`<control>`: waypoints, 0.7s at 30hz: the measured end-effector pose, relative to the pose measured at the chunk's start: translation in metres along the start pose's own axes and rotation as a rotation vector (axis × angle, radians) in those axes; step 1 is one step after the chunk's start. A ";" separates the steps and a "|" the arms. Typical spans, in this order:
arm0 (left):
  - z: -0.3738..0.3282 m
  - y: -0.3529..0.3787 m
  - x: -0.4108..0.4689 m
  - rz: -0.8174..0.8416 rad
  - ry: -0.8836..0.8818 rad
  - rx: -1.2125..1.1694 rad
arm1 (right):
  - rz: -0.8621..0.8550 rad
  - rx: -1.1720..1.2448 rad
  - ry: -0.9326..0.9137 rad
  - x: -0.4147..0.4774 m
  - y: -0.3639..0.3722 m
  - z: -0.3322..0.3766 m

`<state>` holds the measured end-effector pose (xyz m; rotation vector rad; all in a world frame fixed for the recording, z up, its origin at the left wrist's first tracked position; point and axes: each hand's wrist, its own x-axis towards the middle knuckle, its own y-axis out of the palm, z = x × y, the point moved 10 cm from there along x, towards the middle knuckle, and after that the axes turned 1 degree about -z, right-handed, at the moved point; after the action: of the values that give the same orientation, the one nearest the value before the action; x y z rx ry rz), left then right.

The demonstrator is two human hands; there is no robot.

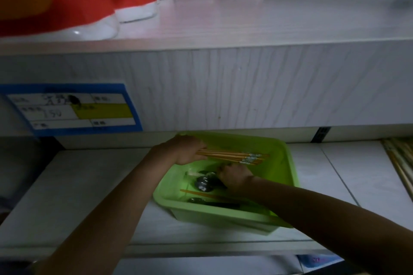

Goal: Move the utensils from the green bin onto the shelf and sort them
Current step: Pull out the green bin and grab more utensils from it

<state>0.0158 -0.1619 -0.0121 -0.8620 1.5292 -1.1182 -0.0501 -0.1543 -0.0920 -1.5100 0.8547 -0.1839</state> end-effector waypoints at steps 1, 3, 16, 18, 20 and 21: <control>0.001 0.000 0.000 0.001 -0.003 0.000 | -0.016 -0.018 -0.013 0.000 -0.003 0.001; 0.001 0.000 0.001 -0.002 -0.004 -0.008 | -0.031 -0.064 -0.033 -0.001 -0.006 0.002; 0.003 0.001 0.002 -0.007 0.004 -0.031 | -0.004 -0.117 -0.070 -0.003 -0.002 0.006; 0.003 0.000 0.001 -0.008 0.003 -0.021 | 0.004 -0.141 -0.084 -0.003 -0.002 0.007; 0.003 -0.001 0.001 -0.009 0.008 -0.020 | 0.013 -0.162 -0.091 -0.003 0.002 0.006; 0.002 -0.001 0.001 -0.009 0.011 -0.024 | 0.019 -0.167 -0.094 -0.002 0.005 0.006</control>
<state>0.0181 -0.1634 -0.0114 -0.8808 1.5527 -1.1143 -0.0498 -0.1473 -0.0968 -1.6521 0.8245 -0.0271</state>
